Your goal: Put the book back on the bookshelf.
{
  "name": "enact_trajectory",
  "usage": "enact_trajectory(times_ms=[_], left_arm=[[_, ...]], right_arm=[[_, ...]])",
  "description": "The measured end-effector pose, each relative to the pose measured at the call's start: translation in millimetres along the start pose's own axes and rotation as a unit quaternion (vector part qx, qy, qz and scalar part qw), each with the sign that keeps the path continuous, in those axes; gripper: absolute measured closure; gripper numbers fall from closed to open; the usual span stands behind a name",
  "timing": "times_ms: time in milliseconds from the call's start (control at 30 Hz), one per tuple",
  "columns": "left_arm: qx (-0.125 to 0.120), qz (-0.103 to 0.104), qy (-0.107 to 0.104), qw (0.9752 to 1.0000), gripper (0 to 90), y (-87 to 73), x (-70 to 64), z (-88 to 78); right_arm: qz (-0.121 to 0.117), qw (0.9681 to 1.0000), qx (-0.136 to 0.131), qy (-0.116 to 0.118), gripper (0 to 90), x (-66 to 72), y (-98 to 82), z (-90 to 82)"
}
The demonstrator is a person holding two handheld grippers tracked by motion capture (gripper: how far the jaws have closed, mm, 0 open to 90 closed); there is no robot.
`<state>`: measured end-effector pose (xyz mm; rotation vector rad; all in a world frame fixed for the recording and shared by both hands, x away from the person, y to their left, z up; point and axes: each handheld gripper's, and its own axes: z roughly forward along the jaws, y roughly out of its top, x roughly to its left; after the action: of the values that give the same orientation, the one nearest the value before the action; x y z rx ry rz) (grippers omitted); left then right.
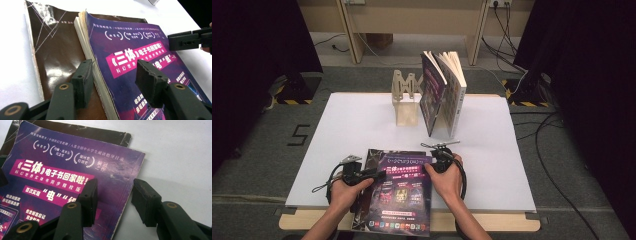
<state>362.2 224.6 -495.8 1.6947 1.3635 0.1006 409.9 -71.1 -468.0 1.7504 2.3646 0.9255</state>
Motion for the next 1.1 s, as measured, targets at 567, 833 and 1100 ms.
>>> enact_trajectory(times_ms=[567,833,1100], left_arm=[[0.007,-0.012,0.002,0.9999,47.7,1.5,-1.4,-0.3],[-0.002,-0.046,0.002,0.999,50.7,3.3,-2.1,-2.8],[-0.029,-0.076,-0.019,0.9965,55.7,0.4,-5.0,-7.4]], right_arm=[[0.007,0.9999,0.006,0.009,53.8,-0.1,-4.3,-1.5],[0.011,0.9999,-0.001,0.004,52.3,1.6,-5.9,-0.3],[0.016,0.9999,-0.004,0.0,51.6,3.4,-7.4,-0.3]])
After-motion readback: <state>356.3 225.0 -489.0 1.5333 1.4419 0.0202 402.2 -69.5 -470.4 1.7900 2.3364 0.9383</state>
